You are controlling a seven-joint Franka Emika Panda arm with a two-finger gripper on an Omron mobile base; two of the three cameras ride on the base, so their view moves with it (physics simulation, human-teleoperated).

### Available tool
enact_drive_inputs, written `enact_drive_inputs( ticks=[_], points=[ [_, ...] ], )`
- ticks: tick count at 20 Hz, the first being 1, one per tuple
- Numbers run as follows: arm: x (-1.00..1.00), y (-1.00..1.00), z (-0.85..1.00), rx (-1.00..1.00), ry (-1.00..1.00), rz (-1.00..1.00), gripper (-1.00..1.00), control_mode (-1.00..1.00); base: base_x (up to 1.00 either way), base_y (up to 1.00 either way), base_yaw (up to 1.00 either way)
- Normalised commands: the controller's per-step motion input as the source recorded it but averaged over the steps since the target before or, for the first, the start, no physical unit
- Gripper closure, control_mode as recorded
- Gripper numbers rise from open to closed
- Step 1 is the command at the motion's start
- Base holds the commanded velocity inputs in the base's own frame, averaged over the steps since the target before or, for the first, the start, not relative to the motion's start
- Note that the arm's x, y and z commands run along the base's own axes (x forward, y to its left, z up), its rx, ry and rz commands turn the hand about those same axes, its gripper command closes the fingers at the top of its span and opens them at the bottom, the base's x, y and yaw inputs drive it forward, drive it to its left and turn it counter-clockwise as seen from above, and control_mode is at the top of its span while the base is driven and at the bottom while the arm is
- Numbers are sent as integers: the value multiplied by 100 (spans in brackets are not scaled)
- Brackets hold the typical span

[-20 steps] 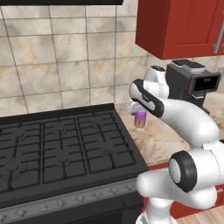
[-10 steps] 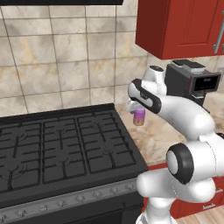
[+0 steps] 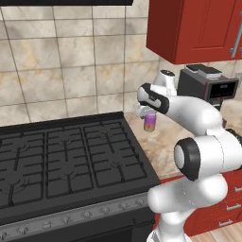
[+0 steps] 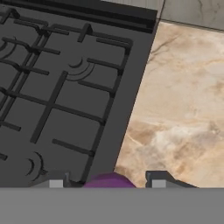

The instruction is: Four empty soda cans are scattered around the kitchen. Gather all the cans and cluster them next to the stove for recycling.

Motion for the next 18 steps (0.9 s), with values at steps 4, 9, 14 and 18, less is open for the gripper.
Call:
enact_drive_inputs(
  ticks=[4, 9, 14, 18],
  points=[
    [54, -10, -12, 0, 0, -4, 100, -100, 0, 0, 0],
    [56, -4, -16, 0, 0, -2, 100, -100, 0, 0, 0],
    [56, -3, -22, 0, -2, -2, 100, -100, 0, 0, 0],
    [48, -3, -32, 0, -1, -1, 100, -100, 0, 0, 0]
  ],
)
